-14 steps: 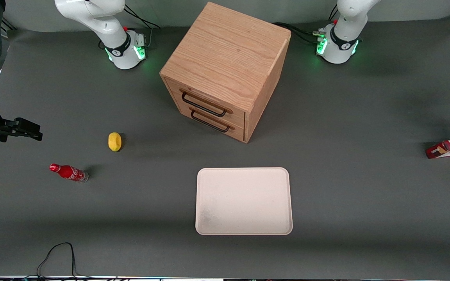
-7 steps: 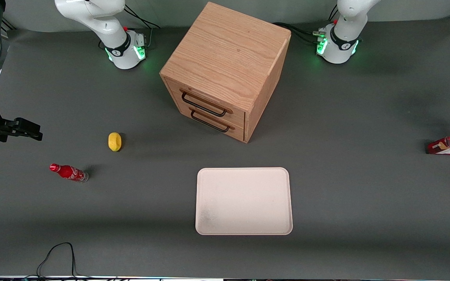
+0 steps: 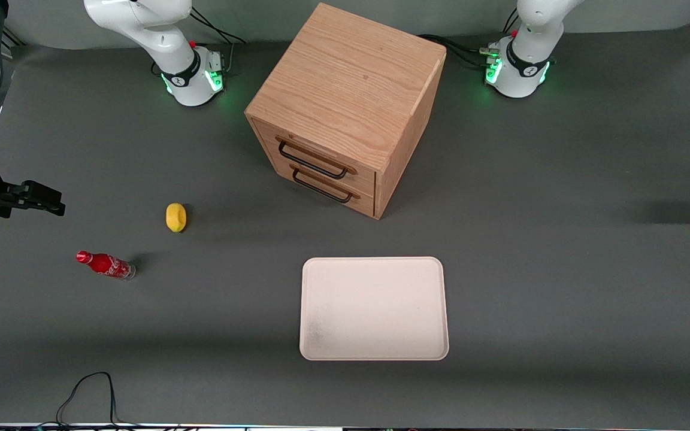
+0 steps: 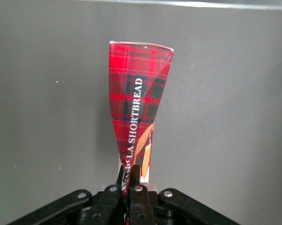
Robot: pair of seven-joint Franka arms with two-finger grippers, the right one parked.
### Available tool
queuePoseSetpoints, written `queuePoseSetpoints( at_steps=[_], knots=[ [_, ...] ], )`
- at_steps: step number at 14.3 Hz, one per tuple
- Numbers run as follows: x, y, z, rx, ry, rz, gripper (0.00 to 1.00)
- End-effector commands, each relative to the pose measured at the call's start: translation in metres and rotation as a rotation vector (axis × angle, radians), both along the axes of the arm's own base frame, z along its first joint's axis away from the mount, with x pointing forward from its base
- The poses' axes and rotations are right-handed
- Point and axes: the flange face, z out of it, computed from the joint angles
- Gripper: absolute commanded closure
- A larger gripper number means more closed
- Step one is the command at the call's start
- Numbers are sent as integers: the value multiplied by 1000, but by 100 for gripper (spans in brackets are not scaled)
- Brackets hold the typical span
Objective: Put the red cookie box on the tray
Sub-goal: 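Lift the shortbread box upright with the left gripper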
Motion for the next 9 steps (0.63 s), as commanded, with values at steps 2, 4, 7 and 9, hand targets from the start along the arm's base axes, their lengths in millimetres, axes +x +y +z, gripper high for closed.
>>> queuePoseSetpoints(
  at_steps=[2, 4, 7, 9],
  knots=[
    [-3, -3, 95, 27, -3, 32, 100],
    [-6, -11, 126, 20, -6, 13, 100],
    [12, -54, 154, 4, -14, -80, 100],
    [33, -107, 171, 11, -24, -166, 100]
  ],
)
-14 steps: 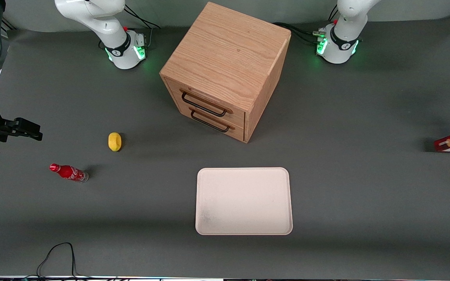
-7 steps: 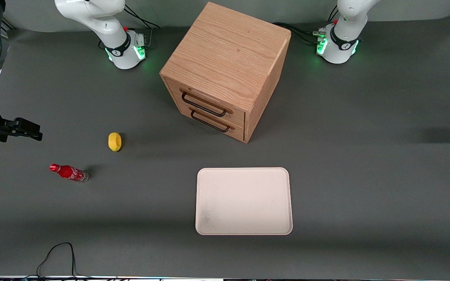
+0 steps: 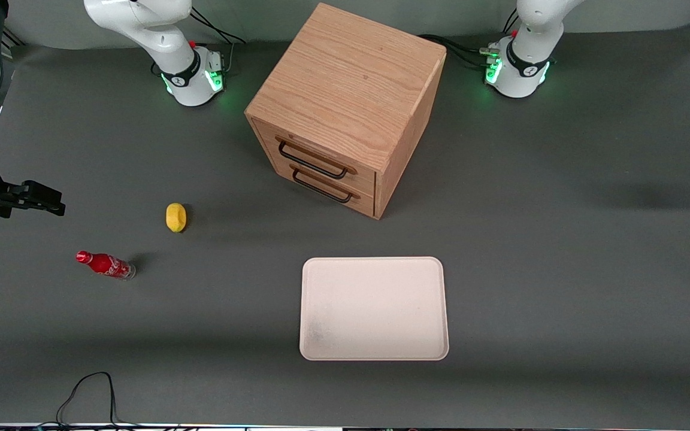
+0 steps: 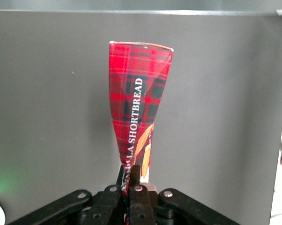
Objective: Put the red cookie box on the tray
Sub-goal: 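Lift the shortbread box upright with the left gripper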
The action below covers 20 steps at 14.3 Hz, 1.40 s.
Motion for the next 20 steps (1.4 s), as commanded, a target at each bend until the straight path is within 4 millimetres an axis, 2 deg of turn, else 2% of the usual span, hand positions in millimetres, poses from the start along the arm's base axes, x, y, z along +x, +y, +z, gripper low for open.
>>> queuePoseSetpoints(
  at_steps=[1, 4, 6, 8, 12, 13, 16, 18, 20],
  knots=[
    [29, -78, 27, 23, -5, -126, 100],
    [70, -189, 27, 15, -3, -297, 100],
    [88, -269, 18, 20, 14, -428, 100],
    [97, -345, 14, 52, 27, -546, 100],
    [96, -474, -6, 38, 41, -734, 100],
    [92, -500, -5, 36, 35, -781, 100],
    [83, -560, -14, 14, 30, -892, 100],
    [72, -598, -13, -5, 3, -1002, 100],
    [70, -617, -14, -18, -34, -1129, 100]
  ],
)
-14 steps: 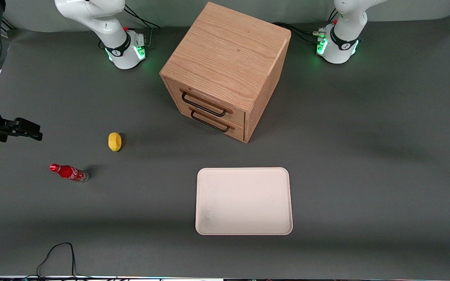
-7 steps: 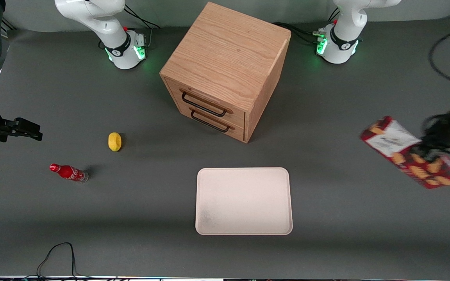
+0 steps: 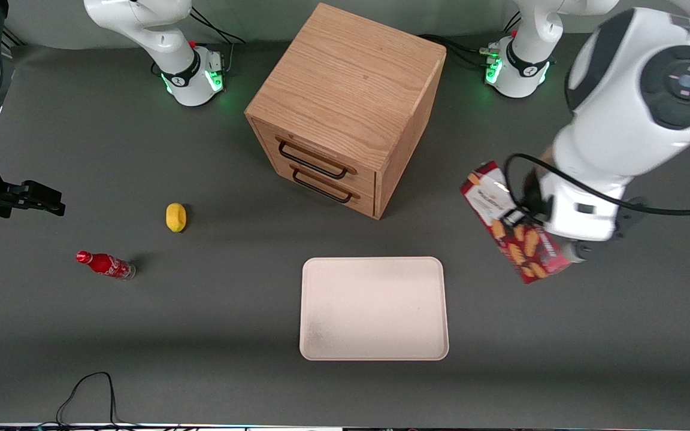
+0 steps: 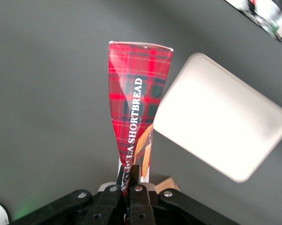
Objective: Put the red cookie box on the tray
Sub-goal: 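Carry the box over the white tray and lower it onto the tray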
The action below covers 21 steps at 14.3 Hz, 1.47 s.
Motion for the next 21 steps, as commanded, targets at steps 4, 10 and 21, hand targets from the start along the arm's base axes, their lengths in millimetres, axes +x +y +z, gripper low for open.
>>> queuePoseSetpoints(
  at_steps=[4, 10, 21],
  knots=[
    [1, -43, -6, -34, -81, -155, 100],
    [27, -55, -66, -6, -75, -567, 100],
    [85, -70, -259, -45, -74, -542, 100]
  ],
)
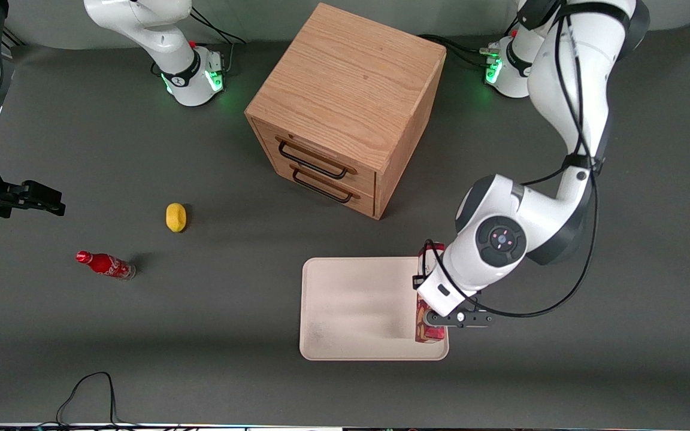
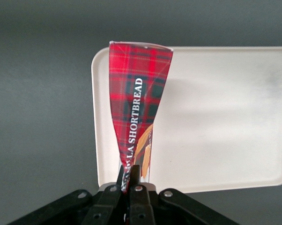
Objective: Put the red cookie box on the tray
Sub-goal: 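Carry the box over the white tray and lower it onto the tray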
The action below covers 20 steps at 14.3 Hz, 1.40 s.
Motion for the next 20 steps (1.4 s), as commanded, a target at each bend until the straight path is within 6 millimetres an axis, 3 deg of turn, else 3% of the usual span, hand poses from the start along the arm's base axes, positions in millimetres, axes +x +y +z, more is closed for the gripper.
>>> queuePoseSetpoints(
  at_steps=[1, 6, 10, 16, 17, 18, 19, 20],
  knots=[
    [5, 6, -19, 19, 9, -8, 100],
    [11, 11, -67, 22, -45, 2, 100],
    [10, 8, -69, 32, -47, 85, 100],
    [4, 4, -77, 52, -42, 76, 100],
    [4, 5, -78, 53, -40, 76, 72],
    [3, 6, -81, 58, -36, 75, 25],
    [2, 6, -80, 61, -34, 76, 0],
    [3, 7, -76, 64, -35, 90, 0]
  ],
)
